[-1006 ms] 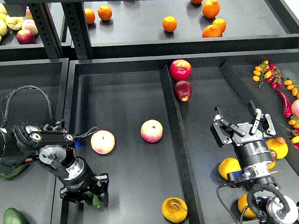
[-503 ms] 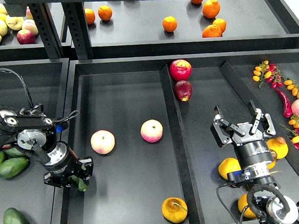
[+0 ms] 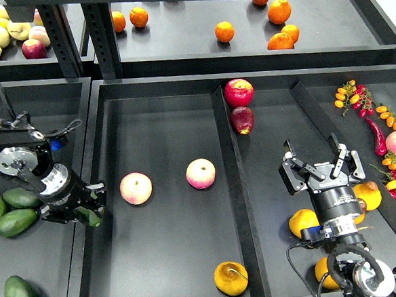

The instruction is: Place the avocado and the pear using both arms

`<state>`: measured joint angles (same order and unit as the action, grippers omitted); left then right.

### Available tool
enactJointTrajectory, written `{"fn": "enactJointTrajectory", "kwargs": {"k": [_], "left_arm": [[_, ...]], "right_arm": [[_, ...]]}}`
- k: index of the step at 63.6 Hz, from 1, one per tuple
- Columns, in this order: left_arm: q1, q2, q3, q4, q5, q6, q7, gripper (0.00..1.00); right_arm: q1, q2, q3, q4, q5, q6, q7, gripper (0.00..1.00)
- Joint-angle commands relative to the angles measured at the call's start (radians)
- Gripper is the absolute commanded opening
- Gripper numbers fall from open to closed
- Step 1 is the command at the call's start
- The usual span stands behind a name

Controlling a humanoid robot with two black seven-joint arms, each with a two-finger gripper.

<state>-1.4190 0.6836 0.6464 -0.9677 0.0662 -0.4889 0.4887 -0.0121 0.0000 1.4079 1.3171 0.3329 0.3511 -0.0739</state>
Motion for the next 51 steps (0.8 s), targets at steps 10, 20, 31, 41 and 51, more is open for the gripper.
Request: {"fn": "enactJointTrajectory", "kwargs": {"k": [10,20,31,41,51], "left_arm": [[0.060,0.057,-0.008,0.000,0.026,0.000,0.000,0.22],[0.123,0.079,-0.045,0.001,0.058,0.000,0.000,0.22],[0.198,0.077,-0.096,0.007,0.072,0.000,0.000,0.23],[0.259,0.074,-0.119,0.026,0.090,0.000,0.000,0.23],[0.313,0.068,-0.165,0.041,0.095,0.000,0.000,0.23]], "right_arm": [[0.112,0.000,-0.003,-0.013,0.003,-0.081,0.000,1.00],[0.132,0.000,-0.007,-0.022,0.003,-0.090,0.000,1.00],[0.132,0.000,-0.007,-0.022,0.003,-0.090,0.000,1.00],[0.132,0.000,-0.007,-0.021,0.003,-0.090,0.000,1.00],[0.132,0.000,-0.007,-0.019,0.003,-0.090,0.002,1.00]]}}
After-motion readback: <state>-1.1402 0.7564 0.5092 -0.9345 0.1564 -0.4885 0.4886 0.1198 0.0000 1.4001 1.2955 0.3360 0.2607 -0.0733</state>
